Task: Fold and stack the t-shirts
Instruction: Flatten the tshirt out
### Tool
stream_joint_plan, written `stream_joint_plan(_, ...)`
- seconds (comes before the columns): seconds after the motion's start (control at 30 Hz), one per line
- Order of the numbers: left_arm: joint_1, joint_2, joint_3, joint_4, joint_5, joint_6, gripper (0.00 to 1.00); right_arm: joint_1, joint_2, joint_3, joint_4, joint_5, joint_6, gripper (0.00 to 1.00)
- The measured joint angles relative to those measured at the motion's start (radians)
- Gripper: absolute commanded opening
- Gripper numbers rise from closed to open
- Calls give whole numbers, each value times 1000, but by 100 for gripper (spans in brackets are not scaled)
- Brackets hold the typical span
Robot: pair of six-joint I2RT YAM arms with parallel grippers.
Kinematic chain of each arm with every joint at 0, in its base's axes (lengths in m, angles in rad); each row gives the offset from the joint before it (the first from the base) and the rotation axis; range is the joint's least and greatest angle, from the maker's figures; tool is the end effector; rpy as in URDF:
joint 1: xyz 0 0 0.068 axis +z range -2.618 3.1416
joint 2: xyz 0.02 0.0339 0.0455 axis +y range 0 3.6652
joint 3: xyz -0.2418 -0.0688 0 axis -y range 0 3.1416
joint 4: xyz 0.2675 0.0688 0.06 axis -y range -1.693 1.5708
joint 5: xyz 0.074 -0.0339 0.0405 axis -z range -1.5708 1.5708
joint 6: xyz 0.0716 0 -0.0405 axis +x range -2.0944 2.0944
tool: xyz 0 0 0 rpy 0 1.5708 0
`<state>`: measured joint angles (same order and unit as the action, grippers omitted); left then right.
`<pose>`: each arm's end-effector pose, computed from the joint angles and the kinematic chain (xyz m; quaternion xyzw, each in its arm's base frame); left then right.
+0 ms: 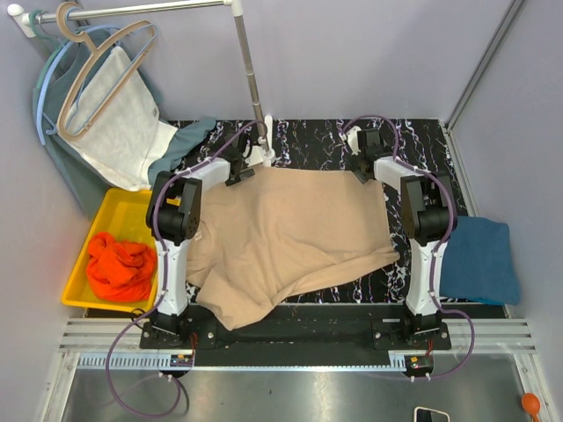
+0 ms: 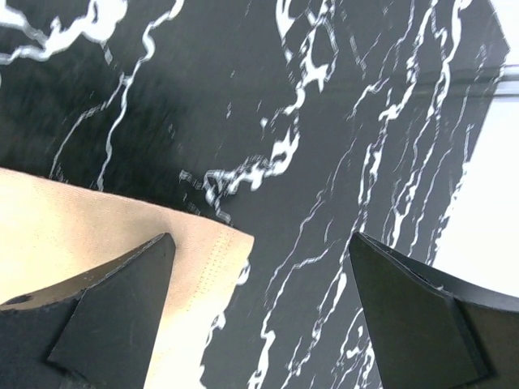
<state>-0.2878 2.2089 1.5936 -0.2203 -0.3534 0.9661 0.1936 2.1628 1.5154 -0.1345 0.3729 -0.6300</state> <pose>0.4978 -0.1215 0.0976 0.4878 0.7810 0.2724 0.2791 0.4999 0.0714 0.1016 -0.2978 0.8599 -0.2488 0.3316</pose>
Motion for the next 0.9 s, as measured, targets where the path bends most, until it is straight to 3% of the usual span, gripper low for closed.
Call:
stream_joint_plan(0.6,16,183,272,-21,-15,108,99,-1,192,263,33,65,-78,97)
stream_joint_plan(0.9,11,223,306,41,-28,164,99,-2,231,318,36,84,-100,98)
